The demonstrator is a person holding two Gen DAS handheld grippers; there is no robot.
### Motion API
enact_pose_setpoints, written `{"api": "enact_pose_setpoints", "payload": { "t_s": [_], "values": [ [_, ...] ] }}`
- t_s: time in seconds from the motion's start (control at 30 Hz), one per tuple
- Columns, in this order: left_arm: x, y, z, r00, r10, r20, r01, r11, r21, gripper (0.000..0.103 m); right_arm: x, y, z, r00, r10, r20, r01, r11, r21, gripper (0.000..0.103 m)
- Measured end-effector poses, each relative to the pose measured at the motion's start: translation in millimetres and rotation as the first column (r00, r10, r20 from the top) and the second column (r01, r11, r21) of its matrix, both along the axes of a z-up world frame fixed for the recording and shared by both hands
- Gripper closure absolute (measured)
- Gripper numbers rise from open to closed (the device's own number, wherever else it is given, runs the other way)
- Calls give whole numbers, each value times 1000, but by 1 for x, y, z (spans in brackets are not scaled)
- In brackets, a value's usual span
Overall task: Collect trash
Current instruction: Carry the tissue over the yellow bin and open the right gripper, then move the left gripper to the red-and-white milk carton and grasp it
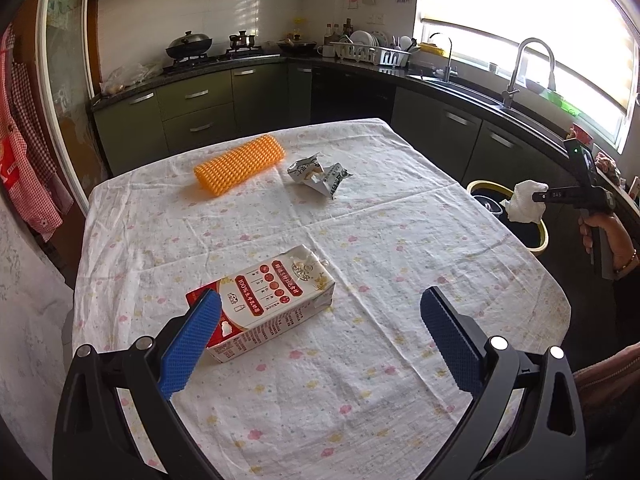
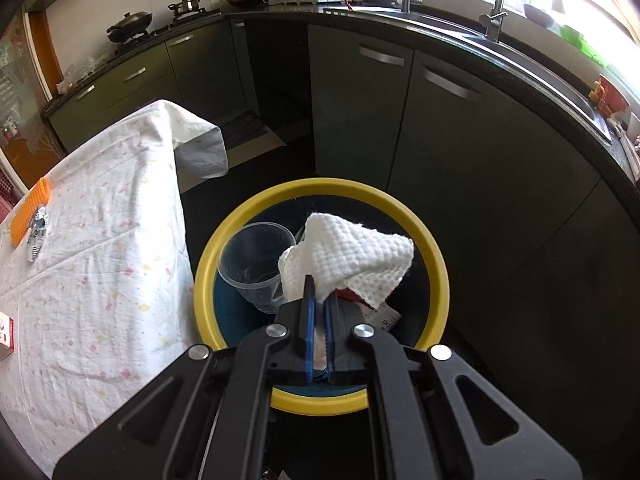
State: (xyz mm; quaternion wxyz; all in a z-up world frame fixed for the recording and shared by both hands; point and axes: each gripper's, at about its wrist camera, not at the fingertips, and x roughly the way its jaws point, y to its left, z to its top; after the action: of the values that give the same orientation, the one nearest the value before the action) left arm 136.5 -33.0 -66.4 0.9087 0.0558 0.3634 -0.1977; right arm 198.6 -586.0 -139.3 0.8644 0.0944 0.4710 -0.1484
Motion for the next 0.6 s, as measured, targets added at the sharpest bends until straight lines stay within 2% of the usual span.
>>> {"api": "enact_pose_setpoints", "payload": {
  "t_s": [0.07, 0.1, 0.13, 0.17, 0.27, 0.43, 0.6],
  "values": [
    [0, -1, -1, 1000, -4, -3, 4, 1000, 2, 5, 5, -4, -6, 1000, -9, -28, 9, 1000, -4, 96],
    [0, -1, -1, 1000, -6, -4, 6, 1000, 2, 5, 7, -6, -10, 999, -15, -41, 15, 1000, -6, 84],
    [0, -2, -1, 1000, -8, -5, 8, 1000, 2, 5, 11, -10, -14, 998, -27, -62, 26, 1000, -17, 67],
    [0, -2, -1, 1000, -10, -6, 10, 1000, 2, 5, 11, -13, -17, 996, -44, -75, 42, 999, -35, 64],
    [0, -2, -2, 1000, -15, -6, 15, 1000, 1, 5, 7, -21, -17, 991, -98, -96, 87, 990, -109, 63],
    [1, -2, -3, 1000, -22, -8, 22, 1000, 1, 5, -10, -17, -7, 995, -81, -51, 76, 992, -96, 56],
    [3, -4, -9, 999, -51, -16, 52, 998, 30, 5, -31, 11, 5, 1000, 7, 3, -7, 999, -45, 55]
  ]
}}
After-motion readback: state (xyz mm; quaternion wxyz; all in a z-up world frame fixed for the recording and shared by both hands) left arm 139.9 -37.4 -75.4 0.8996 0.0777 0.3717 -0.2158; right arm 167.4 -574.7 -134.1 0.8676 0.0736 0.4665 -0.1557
